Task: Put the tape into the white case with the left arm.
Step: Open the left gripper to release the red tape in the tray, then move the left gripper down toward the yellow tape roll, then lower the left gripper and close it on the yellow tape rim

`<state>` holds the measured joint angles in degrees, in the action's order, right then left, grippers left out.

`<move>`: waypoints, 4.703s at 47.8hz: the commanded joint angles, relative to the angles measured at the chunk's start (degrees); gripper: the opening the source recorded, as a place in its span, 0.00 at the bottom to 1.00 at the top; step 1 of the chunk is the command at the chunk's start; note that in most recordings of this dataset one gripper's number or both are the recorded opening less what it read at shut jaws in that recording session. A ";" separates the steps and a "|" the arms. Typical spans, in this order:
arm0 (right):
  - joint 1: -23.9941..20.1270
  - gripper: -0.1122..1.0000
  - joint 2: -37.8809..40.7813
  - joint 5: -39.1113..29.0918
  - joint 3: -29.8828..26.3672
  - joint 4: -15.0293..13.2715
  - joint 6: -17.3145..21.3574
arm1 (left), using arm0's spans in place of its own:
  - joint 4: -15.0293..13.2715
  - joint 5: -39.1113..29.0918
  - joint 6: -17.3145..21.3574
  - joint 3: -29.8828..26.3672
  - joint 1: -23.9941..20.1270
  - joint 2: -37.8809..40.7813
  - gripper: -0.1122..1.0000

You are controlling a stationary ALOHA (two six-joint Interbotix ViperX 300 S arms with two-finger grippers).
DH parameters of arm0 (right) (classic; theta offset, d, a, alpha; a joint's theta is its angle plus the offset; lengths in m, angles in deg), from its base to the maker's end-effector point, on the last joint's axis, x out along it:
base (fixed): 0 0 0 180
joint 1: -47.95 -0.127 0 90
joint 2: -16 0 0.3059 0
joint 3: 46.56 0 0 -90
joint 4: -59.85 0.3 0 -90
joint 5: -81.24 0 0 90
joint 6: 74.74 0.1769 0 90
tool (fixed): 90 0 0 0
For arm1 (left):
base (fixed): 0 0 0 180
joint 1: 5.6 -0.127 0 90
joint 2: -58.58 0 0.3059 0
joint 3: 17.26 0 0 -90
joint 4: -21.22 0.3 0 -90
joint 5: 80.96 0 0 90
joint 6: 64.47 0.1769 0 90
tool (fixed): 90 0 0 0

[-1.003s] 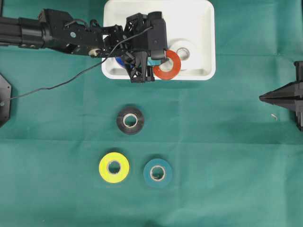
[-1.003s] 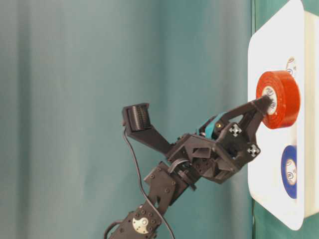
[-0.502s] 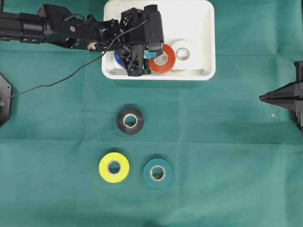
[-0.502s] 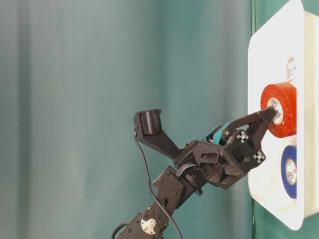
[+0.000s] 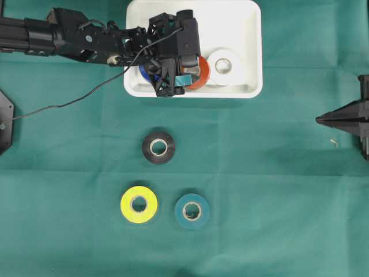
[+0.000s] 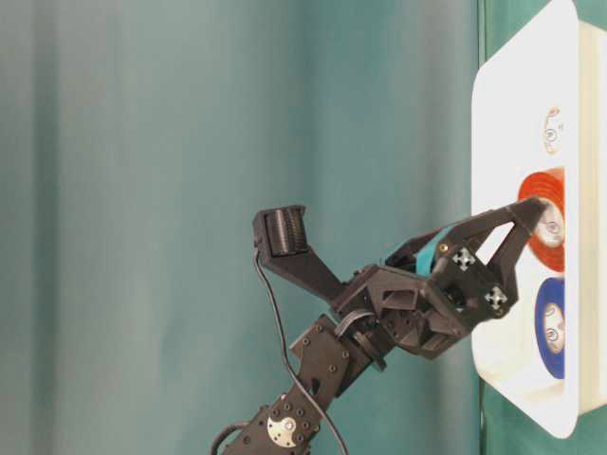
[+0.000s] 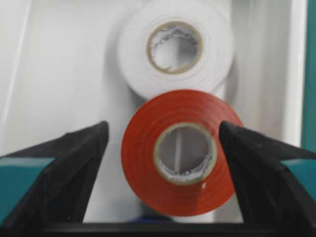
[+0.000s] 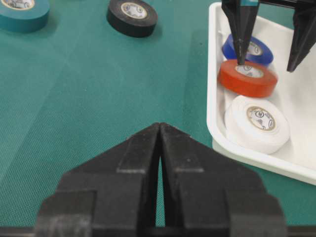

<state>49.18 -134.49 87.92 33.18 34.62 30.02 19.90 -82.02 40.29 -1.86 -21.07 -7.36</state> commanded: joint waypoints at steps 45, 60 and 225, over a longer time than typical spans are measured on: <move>0.00 0.02 0.53 0.62 0.88 -0.62 -0.18 | -0.26 7.73 -0.35 13.27 21.88 -25.05 0.86; 0.00 0.02 0.53 0.62 0.88 -0.62 -0.09 | -0.35 13.62 -3.78 18.28 25.40 -29.00 0.86; 0.00 0.02 0.53 0.62 0.88 -0.62 -0.09 | -0.26 4.22 -11.95 17.23 33.22 -6.24 0.85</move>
<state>49.18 -134.49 88.00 33.18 34.62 29.93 19.64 -78.06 28.25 16.16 11.98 -13.08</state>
